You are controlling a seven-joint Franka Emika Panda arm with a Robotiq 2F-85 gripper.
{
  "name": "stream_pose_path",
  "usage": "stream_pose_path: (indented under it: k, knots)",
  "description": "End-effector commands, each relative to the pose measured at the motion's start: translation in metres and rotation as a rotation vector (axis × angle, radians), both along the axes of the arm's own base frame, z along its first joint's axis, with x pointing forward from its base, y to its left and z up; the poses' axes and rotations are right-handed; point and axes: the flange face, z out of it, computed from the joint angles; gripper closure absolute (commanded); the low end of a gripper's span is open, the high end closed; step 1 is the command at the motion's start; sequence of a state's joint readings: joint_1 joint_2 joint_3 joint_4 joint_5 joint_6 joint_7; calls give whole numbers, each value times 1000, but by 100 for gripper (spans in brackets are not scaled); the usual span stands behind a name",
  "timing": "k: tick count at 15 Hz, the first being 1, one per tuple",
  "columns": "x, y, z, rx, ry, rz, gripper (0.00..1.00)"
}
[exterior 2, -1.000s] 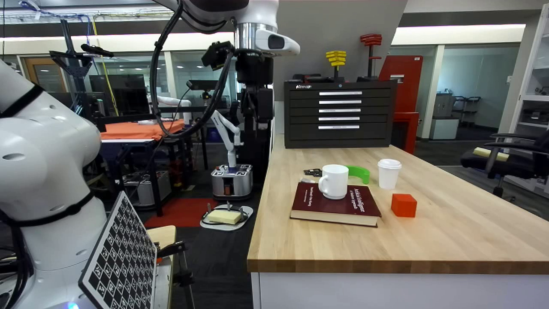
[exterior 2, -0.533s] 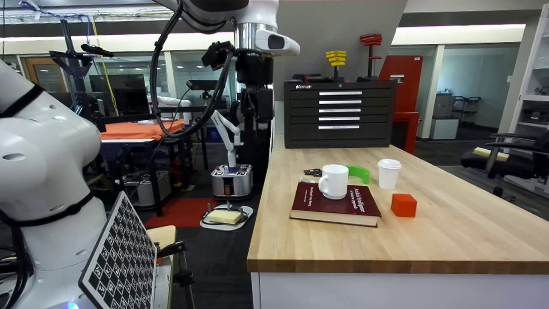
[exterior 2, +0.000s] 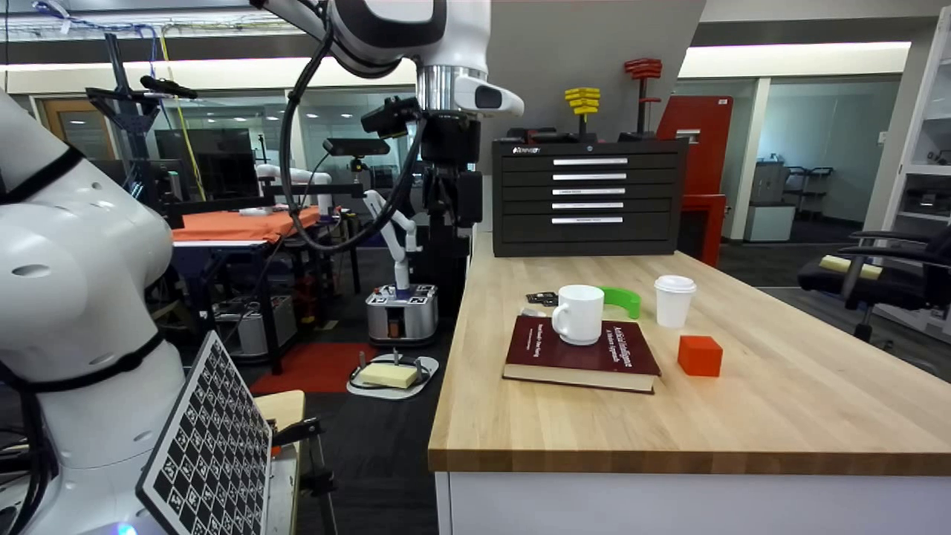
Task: Pick the teabag and put it in the cup
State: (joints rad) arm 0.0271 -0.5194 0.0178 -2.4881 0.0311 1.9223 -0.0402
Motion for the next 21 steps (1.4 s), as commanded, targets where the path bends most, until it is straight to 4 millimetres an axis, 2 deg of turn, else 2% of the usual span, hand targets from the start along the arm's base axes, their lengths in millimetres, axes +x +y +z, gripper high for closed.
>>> stream_pose_path:
  k: [1, 5, 7, 11, 16, 19, 21]
  knots:
    - [2, 1, -3, -1, 8, 1, 0]
    - [2, 1, -7, -5, 9, 24, 0]
    - [6, 6, -15, -21, 15, 50, 0]
    - [32, 25, -44, -29, 5, 76, 0]
    - [81, 82, -104, -23, -25, 153, 0]
    - [100, 115, -124, -31, -49, 209, 0]
    - [110, 130, -131, -47, -65, 231, 0]
